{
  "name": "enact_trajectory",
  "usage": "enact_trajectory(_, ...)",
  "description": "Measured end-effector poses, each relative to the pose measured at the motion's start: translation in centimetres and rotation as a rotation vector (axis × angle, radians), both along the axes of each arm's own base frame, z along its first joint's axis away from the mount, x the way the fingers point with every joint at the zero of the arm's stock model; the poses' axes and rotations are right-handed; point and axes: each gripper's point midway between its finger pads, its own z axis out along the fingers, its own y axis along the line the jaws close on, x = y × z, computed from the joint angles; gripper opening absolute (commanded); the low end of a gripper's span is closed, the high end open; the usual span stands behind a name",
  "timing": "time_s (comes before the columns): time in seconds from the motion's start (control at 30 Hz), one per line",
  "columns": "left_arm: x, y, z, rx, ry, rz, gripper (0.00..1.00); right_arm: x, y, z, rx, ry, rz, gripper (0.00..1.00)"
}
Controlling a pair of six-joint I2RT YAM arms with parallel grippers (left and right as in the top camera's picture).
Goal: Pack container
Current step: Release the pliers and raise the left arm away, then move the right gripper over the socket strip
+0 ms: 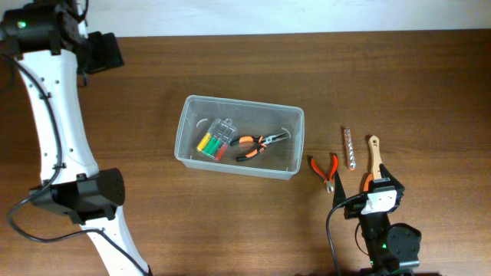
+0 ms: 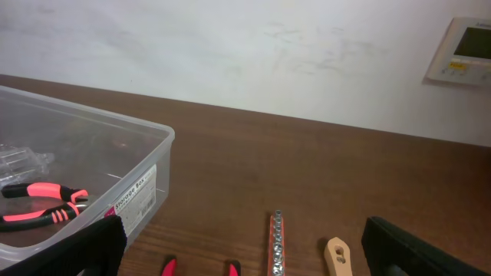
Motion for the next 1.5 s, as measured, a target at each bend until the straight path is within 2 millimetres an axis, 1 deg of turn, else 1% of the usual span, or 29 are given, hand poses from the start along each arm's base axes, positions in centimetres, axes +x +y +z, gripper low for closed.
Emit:
enact_trajectory(0.1, -0.1, 0.4, 0.0, 0.000, 0.000, 0.010, 0.99, 0.0, 0.0, 0.0, 0.006, 0.001, 0.000, 0.99)
enact_trajectory(0.27, -0.1, 0.4, 0.0, 0.000, 0.000, 0.010, 0.99, 0.0, 0.0, 0.1, 0.062, 0.002, -0.004, 0.99)
enact_trajectory(0.43, -0.1, 0.4, 0.0, 0.000, 0.000, 0.010, 0.99, 0.0, -0.3, 1.0, 0.087, -0.022, -0.023, 0.99)
enact_trajectory(0.53, -0.1, 0.5, 0.0, 0.000, 0.000, 0.010, 0.99, -0.1, -0.7, 2.8, 0.090, -0.047, -0.044, 0.99)
enact_trajectory(0.57, -0.1, 0.5, 0.0, 0.000, 0.000, 0.010, 0.99, -0.1, -0.9, 4.1, 0.092, -0.063, -0.053, 0.99)
enact_trajectory(0.67, -0.1, 0.5, 0.0, 0.000, 0.000, 0.010, 0.99, 0.3, -1.0, 6.7, 0.092, -0.054, -0.065, 0.99)
enact_trajectory(0.77, -0.1, 0.5, 0.0, 0.000, 0.001, 0.010, 0.99, 1.7, -1.0, 9.1, 0.086, 0.001, -0.071, 0.99)
enact_trajectory(0.87, -0.1, 0.5, 0.0, 0.000, 0.001, 0.012, 0.99, 3.4, -0.9, 10.1, 0.071, 0.135, -0.075, 0.99)
enact_trajectory(0.9, -0.1, 0.5, 0.0, -0.001, 0.000, 0.012, 0.99, 4.3, -0.8, 10.4, 0.064, 0.214, -0.078, 0.99)
enact_trajectory(1.0, -0.1, 0.4, 0.0, -0.002, 0.001, 0.012, 0.99, 6.2, -0.6, 10.3, 0.037, 0.466, -0.086, 0.99)
enact_trajectory(1.07, -0.1, 0.5, 0.0, -0.001, 0.001, 0.013, 0.99, 7.2, -0.5, 9.9, 0.017, 0.644, -0.091, 0.98)
enact_trajectory(1.13, -0.1, 0.4, 0.0, -0.002, 0.001, 0.012, 0.99, 7.7, -0.5, 9.5, 0.002, 0.781, -0.096, 0.99)
enact_trajectory(1.27, -0.1, 0.5, 0.0, -0.001, 0.000, 0.013, 0.99, 9.7, -0.4, 8.4, -0.022, 0.979, -0.103, 0.99)
enact_trajectory(1.3, -0.1, 0.5, 0.0, -0.001, 0.000, 0.013, 0.99, 10.3, -0.3, 7.9, -0.025, 1.011, -0.105, 0.99)
enact_trajectory(1.37, -0.1, 0.5, 0.0, -0.001, 0.001, 0.013, 0.99, 10.8, -0.3, 6.6, -0.032, 1.073, -0.106, 1.00)
enact_trajectory(1.4, -0.1, 0.5, 0.0, -0.001, 0.000, 0.013, 0.99, 10.9, -0.3, 5.8, -0.036, 1.103, -0.107, 0.88)
enact_trajectory(1.47, -0.1, 0.5, 0.0, -0.001, 0.000, 0.013, 0.99, 10.9, -0.3, 3.8, -0.047, 1.181, -0.108, 0.71)
enact_trajectory(1.5, -0.1, 0.5, 0.0, -0.001, 0.000, 0.013, 0.99, 10.8, -0.3, 2.9, -0.052, 1.215, -0.107, 0.66)
